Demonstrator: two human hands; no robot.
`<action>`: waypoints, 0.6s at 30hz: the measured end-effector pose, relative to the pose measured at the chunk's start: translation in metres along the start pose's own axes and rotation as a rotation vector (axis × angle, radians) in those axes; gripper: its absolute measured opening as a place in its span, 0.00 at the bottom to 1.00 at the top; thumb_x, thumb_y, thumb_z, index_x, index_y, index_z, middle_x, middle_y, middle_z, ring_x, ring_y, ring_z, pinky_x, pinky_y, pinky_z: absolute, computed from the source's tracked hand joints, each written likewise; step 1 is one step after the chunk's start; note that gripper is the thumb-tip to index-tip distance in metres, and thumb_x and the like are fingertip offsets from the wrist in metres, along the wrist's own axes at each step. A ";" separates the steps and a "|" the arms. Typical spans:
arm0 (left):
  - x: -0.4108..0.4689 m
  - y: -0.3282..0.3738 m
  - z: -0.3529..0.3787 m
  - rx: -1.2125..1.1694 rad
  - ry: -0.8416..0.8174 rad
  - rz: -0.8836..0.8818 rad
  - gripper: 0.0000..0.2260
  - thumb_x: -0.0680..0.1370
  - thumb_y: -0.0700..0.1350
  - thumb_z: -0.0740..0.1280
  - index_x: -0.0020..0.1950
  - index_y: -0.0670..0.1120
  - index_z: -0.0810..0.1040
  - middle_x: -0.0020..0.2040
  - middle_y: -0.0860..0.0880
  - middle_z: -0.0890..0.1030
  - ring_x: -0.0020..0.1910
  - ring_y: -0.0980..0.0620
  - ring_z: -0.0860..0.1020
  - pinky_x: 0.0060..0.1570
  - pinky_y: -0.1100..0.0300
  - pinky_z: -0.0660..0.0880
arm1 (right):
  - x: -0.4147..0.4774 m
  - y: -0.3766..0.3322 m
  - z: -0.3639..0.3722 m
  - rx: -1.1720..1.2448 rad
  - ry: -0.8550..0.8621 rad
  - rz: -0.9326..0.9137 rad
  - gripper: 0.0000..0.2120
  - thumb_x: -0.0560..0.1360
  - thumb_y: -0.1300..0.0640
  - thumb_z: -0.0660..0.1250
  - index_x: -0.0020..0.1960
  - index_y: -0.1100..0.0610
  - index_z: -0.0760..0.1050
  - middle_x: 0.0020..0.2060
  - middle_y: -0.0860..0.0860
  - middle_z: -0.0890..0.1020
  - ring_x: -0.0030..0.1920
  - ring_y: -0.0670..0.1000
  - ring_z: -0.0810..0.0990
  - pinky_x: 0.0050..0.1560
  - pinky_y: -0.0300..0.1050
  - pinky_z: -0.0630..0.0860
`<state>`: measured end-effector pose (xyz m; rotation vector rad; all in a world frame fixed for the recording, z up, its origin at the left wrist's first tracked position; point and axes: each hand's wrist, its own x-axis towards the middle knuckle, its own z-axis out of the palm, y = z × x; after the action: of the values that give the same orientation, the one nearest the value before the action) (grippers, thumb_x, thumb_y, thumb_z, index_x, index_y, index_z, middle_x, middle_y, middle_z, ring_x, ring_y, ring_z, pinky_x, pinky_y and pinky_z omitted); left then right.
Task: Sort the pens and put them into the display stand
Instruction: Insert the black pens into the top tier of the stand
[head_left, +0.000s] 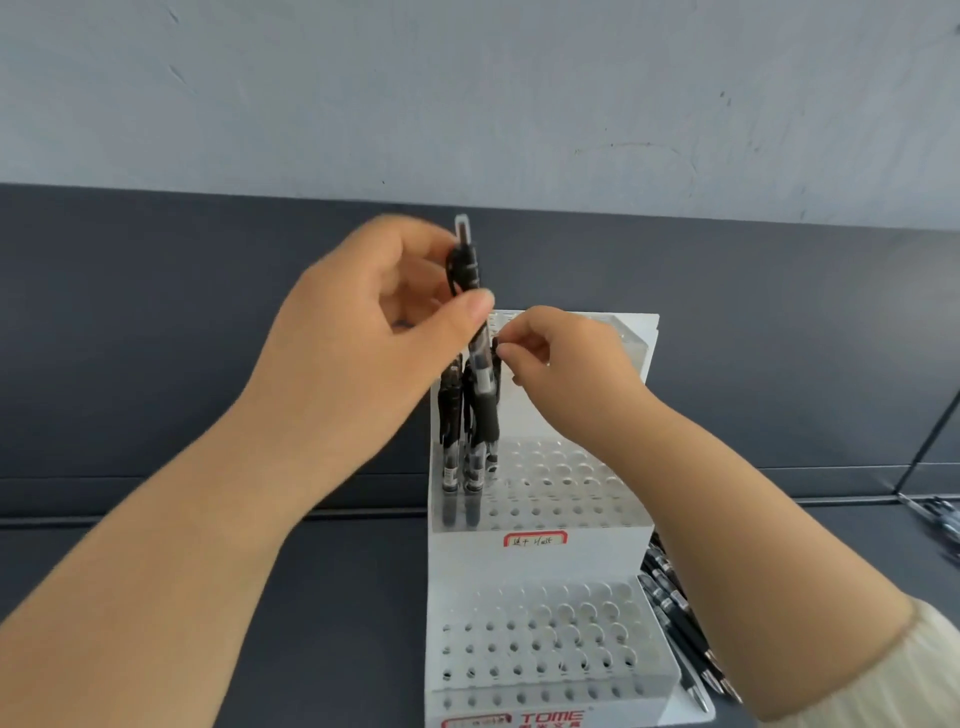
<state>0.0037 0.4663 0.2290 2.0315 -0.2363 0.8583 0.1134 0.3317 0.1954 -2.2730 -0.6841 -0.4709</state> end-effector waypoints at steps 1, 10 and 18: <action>0.006 0.002 0.000 0.005 0.004 0.015 0.07 0.72 0.51 0.69 0.48 0.59 0.74 0.42 0.58 0.81 0.39 0.62 0.80 0.43 0.65 0.78 | 0.001 0.000 -0.001 0.000 -0.002 -0.005 0.06 0.78 0.54 0.63 0.52 0.53 0.78 0.36 0.41 0.76 0.40 0.43 0.75 0.36 0.26 0.67; 0.041 0.007 0.008 0.093 -0.106 0.040 0.10 0.74 0.49 0.69 0.49 0.59 0.71 0.44 0.56 0.82 0.40 0.59 0.82 0.45 0.64 0.77 | 0.008 0.001 -0.010 -0.085 -0.046 -0.017 0.12 0.77 0.56 0.64 0.34 0.50 0.70 0.28 0.41 0.71 0.29 0.39 0.68 0.31 0.22 0.64; 0.054 -0.004 0.022 0.241 -0.190 0.047 0.10 0.72 0.50 0.71 0.50 0.57 0.74 0.44 0.58 0.80 0.44 0.63 0.78 0.46 0.68 0.74 | 0.008 0.011 -0.021 -0.047 0.006 0.012 0.08 0.77 0.49 0.63 0.42 0.49 0.77 0.30 0.43 0.77 0.40 0.49 0.80 0.44 0.42 0.76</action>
<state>0.0562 0.4589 0.2534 2.3448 -0.2996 0.7514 0.1233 0.3125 0.2082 -2.3178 -0.6624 -0.4927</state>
